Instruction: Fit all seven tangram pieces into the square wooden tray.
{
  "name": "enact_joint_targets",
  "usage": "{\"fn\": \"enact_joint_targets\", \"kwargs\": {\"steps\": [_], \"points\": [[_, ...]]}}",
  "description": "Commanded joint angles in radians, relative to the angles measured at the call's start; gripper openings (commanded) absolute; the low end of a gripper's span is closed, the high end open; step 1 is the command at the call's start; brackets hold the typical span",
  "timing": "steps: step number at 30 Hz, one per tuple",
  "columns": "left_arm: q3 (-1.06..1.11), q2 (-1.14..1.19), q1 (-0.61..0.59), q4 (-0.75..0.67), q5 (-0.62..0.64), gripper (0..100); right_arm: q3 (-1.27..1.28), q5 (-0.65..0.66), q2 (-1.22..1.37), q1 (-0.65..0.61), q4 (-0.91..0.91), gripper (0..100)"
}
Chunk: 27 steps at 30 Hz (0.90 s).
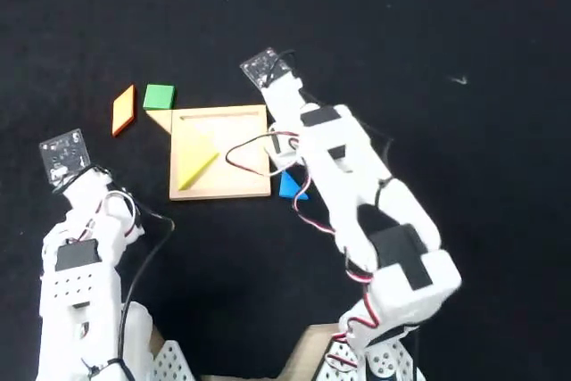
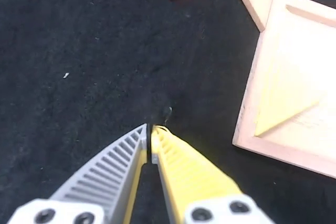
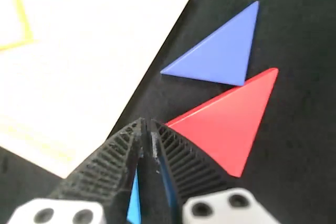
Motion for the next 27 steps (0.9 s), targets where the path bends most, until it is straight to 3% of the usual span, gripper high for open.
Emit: {"fn": "enact_joint_targets", "kwargs": {"steps": [1, 18, 23, 27], "points": [[-0.004, -0.014, 0.022, -0.021, -0.002, 3, -0.067, 0.009, 0.042, 0.002, -0.015, 1.1], [-0.004, -0.012, 0.025, -0.021, -0.002, 3, -0.064, 0.295, 0.028, 0.241, 0.308, 1.1], [-0.004, -0.012, 0.025, -0.021, -0.002, 3, -0.051, 0.264, -0.110, 0.258, 0.347, 1.1], [-0.004, -0.012, 0.025, -0.021, -0.002, 3, 0.027, 0.117, -0.216, 0.250, 0.187, 1.6]]}}
